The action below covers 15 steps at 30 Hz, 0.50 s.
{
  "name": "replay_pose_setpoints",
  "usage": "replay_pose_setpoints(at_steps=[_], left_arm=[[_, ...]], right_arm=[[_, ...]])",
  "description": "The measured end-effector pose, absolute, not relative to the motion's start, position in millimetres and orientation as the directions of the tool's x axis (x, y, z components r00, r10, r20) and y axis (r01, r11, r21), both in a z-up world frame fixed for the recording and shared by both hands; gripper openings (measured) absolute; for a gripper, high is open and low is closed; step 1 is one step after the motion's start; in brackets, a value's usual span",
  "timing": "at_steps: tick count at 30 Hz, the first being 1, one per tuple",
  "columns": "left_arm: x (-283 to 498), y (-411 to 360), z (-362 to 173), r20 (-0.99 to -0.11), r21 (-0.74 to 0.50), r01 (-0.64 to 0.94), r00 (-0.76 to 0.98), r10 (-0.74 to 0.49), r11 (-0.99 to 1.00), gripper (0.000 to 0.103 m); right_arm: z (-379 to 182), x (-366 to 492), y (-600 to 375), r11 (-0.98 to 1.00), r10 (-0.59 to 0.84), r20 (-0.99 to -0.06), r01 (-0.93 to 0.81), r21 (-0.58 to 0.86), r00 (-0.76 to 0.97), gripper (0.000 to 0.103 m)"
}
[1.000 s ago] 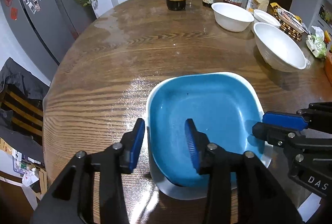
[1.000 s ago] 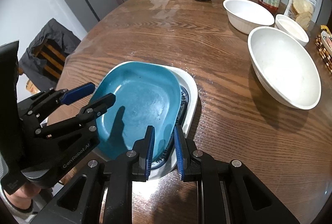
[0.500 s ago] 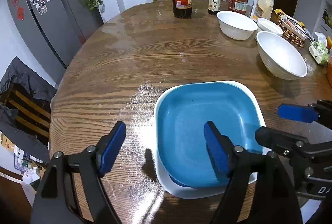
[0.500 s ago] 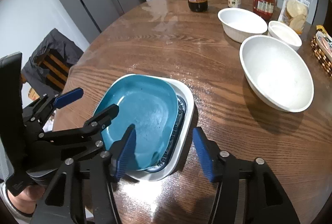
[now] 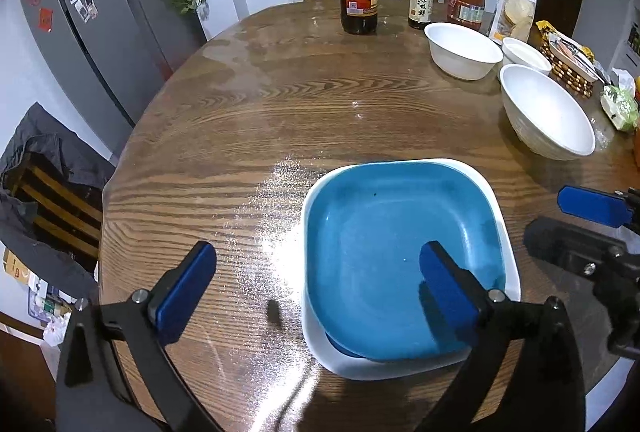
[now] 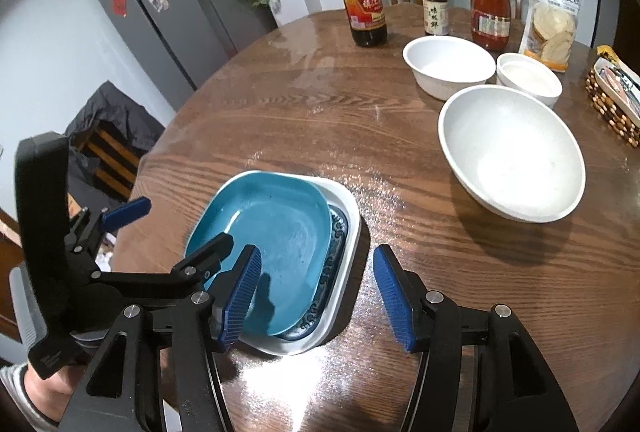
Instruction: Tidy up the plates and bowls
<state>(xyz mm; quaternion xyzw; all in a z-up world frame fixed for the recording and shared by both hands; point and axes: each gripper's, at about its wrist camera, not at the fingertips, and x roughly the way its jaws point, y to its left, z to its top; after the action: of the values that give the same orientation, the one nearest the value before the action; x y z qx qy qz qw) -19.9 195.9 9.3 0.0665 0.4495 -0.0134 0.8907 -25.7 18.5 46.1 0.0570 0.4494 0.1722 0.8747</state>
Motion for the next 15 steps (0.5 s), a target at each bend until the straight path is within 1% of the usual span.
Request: replay_pose_setpoints(at_steps=[15], left_arm=[[-19,163,22,-0.796,0.121,0.117,0.605,0.026,0.986,0.102]], right_arm=[[57,-33,-19,0.937,0.35,-0.741,-0.202,0.285,0.574,0.059]])
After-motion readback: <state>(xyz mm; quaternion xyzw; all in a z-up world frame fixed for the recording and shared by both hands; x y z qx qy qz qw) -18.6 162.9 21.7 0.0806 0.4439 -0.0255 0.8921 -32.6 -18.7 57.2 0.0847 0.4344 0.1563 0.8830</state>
